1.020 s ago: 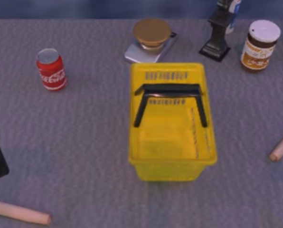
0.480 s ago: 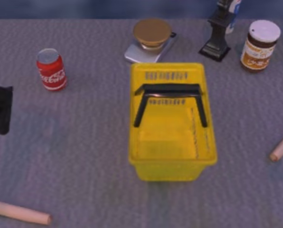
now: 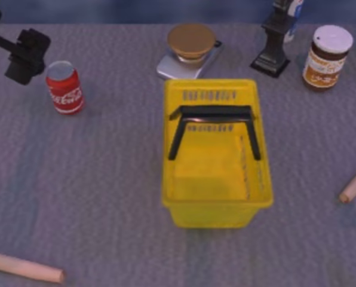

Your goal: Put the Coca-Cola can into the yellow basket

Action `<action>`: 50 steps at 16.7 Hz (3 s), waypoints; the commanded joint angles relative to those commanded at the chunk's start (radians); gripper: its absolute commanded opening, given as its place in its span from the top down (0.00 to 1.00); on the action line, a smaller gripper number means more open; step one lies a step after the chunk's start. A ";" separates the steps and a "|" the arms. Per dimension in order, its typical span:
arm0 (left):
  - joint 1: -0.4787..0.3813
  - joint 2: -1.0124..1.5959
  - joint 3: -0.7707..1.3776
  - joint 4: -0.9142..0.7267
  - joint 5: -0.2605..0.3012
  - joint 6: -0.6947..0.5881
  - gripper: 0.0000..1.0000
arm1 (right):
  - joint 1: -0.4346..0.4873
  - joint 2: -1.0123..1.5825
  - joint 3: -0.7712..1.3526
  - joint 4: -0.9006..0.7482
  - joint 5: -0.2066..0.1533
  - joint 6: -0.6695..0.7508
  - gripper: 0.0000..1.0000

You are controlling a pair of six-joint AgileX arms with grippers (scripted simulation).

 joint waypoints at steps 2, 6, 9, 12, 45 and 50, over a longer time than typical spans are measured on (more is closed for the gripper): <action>-0.002 0.191 0.198 -0.108 -0.004 0.050 0.00 | 0.000 0.000 0.000 0.000 0.000 0.000 0.00; -0.003 0.541 0.574 -0.295 -0.019 0.145 0.00 | 0.000 0.000 0.000 0.000 0.000 0.000 0.00; -0.003 0.759 0.818 -0.404 -0.032 0.206 0.00 | 0.000 0.000 0.000 0.000 0.000 0.000 0.00; -0.002 0.927 1.014 -0.483 -0.045 0.254 0.00 | 0.000 0.000 0.000 0.000 0.000 0.000 0.00; -0.006 1.019 0.888 -0.298 -0.060 0.289 0.60 | 0.000 0.000 0.000 0.000 0.000 0.000 0.00; -0.006 1.019 0.888 -0.298 -0.060 0.289 0.98 | 0.000 0.000 0.000 0.000 0.000 0.000 0.00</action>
